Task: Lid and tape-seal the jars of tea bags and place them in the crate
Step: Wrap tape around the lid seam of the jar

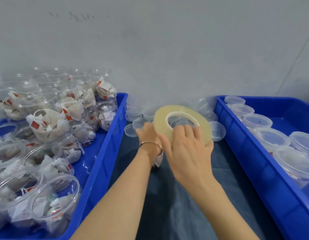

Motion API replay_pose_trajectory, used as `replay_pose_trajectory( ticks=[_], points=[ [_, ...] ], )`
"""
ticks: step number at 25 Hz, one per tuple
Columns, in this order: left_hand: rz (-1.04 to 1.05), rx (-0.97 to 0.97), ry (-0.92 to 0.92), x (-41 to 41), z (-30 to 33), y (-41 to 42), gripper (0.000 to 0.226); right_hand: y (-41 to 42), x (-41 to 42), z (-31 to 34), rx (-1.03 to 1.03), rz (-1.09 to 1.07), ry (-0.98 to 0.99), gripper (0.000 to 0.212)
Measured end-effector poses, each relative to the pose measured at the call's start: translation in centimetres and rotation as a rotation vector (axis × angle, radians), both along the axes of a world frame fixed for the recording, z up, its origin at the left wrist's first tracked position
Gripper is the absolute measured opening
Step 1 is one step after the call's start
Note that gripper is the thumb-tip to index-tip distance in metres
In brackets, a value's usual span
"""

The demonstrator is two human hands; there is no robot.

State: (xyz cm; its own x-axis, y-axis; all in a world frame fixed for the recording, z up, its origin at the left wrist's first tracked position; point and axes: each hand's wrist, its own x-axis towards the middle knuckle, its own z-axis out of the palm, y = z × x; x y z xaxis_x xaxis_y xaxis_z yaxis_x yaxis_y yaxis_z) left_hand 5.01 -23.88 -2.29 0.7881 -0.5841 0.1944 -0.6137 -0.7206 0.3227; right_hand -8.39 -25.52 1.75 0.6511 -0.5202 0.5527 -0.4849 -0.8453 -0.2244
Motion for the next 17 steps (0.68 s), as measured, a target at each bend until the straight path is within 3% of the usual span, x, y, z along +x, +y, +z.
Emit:
replay_pose_trajectory(
  ticks=[2, 5, 8, 11, 13, 15, 17],
  points=[
    [0.034, -0.115, -0.059, -0.4, 0.3, 0.4, 0.021, -2.3, 0.2, -0.8, 0.188, -0.111, 0.187, 0.054],
    [-0.001, -0.07, 0.008, 0.0, -0.3, 0.9, 0.035, -5.1, 0.6, -4.1, 0.291, -0.225, 0.348, 0.054],
    [-0.102, 0.128, 0.062, 0.8, -0.9, 1.3, 0.062, -5.8, 1.3, -7.8, 0.351, -0.18, 0.505, 0.053],
    [-0.163, 0.096, 0.142, 1.7, -0.6, 2.2, 0.076, -6.7, 1.5, -10.0, 0.321, -0.065, 0.618, 0.054],
    [-0.117, -0.027, 0.146, 0.7, -0.4, 2.4, 0.077, -7.0, 1.6, -10.3, 0.356, 0.1, 0.51, 0.077],
    [-0.142, -0.267, 0.079, -1.6, 0.2, 1.3, 0.074, -7.1, 1.5, -8.5, 0.525, 0.359, 0.277, 0.105],
    [-0.272, -0.545, -0.016, -4.5, 2.0, -1.0, 0.071, -8.1, 0.8, -6.0, 0.591, 0.45, -0.072, 0.105]
  ],
)
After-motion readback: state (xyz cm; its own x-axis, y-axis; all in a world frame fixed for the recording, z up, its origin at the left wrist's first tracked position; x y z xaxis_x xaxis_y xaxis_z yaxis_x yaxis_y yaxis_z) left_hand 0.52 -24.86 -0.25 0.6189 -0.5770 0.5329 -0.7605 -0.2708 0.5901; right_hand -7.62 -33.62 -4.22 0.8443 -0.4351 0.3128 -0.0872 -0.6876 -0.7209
